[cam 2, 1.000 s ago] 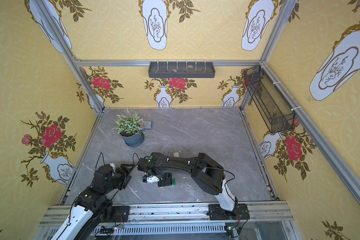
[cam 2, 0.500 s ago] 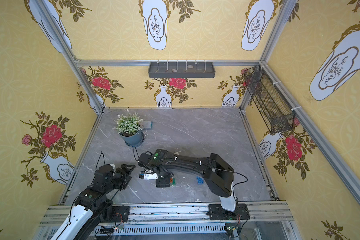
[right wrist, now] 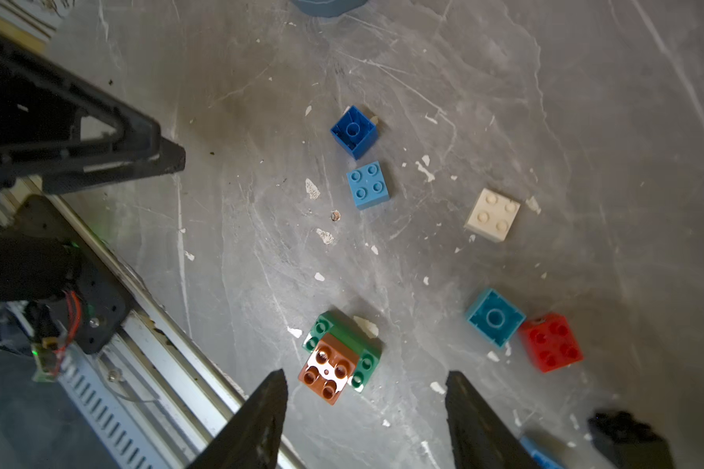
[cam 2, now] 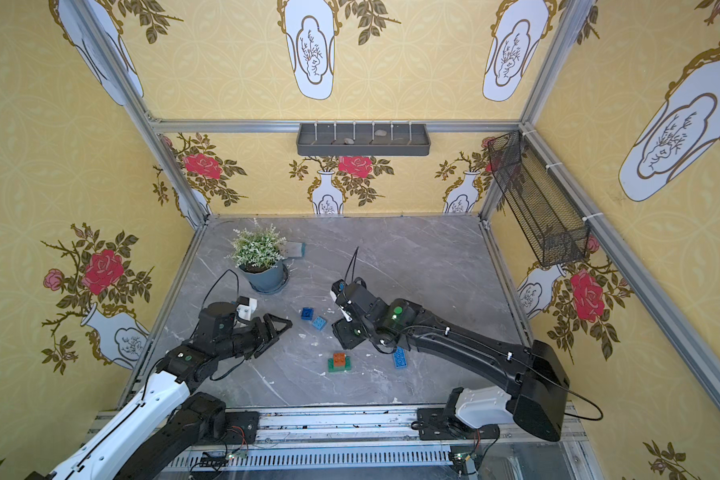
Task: Assemble the number 1 with lego
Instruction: Assemble the lego brick with the lego brick.
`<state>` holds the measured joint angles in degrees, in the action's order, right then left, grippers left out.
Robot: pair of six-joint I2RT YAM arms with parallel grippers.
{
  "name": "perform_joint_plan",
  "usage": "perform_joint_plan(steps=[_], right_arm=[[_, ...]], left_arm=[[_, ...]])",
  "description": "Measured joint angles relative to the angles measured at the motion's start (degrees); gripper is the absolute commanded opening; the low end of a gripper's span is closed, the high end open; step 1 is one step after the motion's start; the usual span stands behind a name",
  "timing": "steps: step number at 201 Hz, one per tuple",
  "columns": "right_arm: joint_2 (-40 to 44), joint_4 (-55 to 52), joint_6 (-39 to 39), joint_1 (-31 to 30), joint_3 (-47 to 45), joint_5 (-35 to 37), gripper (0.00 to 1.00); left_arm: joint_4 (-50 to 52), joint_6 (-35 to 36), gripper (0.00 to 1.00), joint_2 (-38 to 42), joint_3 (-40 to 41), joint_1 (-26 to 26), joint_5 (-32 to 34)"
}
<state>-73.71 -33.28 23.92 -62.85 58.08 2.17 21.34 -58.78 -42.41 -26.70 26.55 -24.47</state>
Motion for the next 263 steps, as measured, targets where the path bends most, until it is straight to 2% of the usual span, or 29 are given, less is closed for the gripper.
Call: perform_joint_plan(steps=[31,59,72,101,158,212,263], right_arm=[[1.11,2.08,14.08,1.90,-4.87,-0.59,0.64],[4.48,5.55,22.82,2.01,-11.34,-3.85,0.61],[7.06,7.63,26.64,2.47,-15.06,-4.76,0.59],[10.05,11.04,32.57,3.04,-19.93,-6.80,0.54],[5.29,17.25,36.02,2.71,-20.85,-12.13,0.52],[1.81,18.43,36.02,1.66,-19.21,-12.94,0.45],[0.00,18.34,35.76,1.60,-18.01,-12.85,0.42]], left_arm=[[2.73,3.28,0.70,-4.52,-2.95,8.22,0.44],[3.45,3.21,0.69,-9.70,-4.94,16.33,1.18],[2.73,2.71,0.65,-13.18,-5.66,18.86,1.55],[1.31,0.94,0.62,-19.30,-7.98,22.64,2.01],[-1.90,-0.94,0.53,-26.05,-10.73,24.48,3.26],[-3.32,-1.05,0.50,-29.79,-12.46,24.61,3.04],[-3.67,-0.83,0.47,-31.78,-12.79,24.63,2.78]])
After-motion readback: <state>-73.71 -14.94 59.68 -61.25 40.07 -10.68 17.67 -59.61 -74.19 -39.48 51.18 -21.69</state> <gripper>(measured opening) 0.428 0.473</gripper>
